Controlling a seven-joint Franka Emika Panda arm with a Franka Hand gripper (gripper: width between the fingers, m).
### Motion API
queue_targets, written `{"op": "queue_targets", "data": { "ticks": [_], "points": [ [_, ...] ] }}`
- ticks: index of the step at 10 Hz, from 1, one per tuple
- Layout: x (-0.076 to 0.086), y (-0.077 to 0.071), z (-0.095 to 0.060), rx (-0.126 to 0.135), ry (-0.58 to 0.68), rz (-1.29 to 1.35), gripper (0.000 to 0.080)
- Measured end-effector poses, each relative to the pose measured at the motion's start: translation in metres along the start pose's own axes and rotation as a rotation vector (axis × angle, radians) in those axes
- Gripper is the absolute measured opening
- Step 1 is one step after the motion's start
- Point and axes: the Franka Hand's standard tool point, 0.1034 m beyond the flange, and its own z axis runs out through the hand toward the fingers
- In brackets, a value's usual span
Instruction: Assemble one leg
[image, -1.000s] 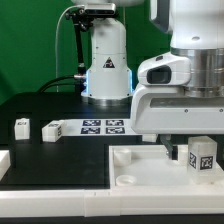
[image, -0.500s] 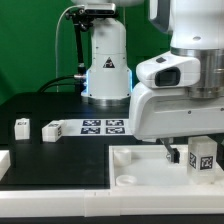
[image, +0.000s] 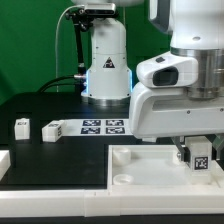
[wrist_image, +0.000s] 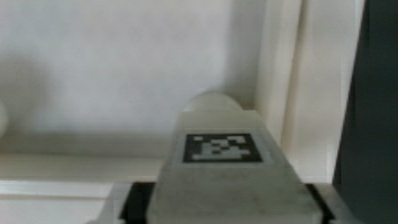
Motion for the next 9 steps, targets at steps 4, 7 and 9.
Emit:
{"op": "queue_targets", "data": {
  "ticks": [4,7,9],
  "points": [
    [0.0000,-0.0003,0.0003,0.018,-0.006,0.538,0.0290],
    [-0.0008,-0.0032,0.0004,0.023,-0.011,0.929,0.0290],
    [-0.0018,-0.0052,0.0004,0.024,-0.016,1.223,0.0291]
  ]
}}
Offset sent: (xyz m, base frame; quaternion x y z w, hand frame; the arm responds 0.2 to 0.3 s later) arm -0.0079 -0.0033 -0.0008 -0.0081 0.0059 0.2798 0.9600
